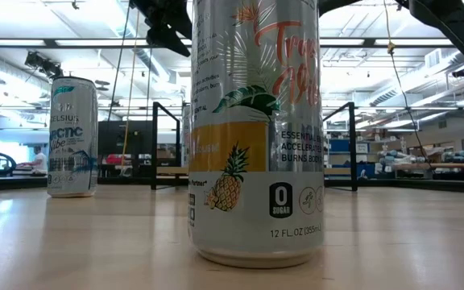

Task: Place canned beverage on shelf
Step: Put the top blue soda can on the shelf

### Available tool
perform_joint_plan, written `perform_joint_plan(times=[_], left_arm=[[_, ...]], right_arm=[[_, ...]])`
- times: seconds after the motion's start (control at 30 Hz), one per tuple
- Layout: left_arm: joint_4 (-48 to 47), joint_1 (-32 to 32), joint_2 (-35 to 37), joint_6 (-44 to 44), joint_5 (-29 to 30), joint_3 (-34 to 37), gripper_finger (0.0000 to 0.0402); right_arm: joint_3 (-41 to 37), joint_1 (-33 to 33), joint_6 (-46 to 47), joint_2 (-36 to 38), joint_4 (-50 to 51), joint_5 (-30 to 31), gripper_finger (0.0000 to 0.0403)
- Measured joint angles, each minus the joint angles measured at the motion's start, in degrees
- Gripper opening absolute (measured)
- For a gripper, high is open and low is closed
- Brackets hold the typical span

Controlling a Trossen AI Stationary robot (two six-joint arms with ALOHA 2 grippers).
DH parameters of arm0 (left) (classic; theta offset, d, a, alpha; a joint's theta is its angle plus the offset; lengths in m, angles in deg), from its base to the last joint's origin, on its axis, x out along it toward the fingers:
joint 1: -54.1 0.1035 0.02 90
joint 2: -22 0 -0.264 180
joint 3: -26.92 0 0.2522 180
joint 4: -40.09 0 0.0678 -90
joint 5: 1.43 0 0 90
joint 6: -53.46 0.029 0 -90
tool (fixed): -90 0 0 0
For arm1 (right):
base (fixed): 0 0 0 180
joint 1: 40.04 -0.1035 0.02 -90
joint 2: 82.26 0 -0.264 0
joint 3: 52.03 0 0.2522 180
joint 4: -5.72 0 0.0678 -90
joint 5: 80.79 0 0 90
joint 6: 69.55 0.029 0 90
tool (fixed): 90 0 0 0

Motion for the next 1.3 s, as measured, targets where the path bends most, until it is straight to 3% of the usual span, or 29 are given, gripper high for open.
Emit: perform_joint_plan(times=[0.5,0.83,1.3], left_arm=[[0.02,0.0,0.02,0.02,0.0,0.0,0.0311],[0.0,0.0,0.02,0.0,-0.02,0.0,0.0311],[0.02,0.02,0.02,0.0,0.0,0.0,0.0311]], right_arm=[[0.15,-6.31,-4.33,0.0,-1.97,-3.63,0.0181],[-2.88,-6.43,-3.48,-0.2,-8.51,-5.56,0.0181],[-4.23,-6.21,-2.07,-0.2,-9.83,-5.58,0.0181]])
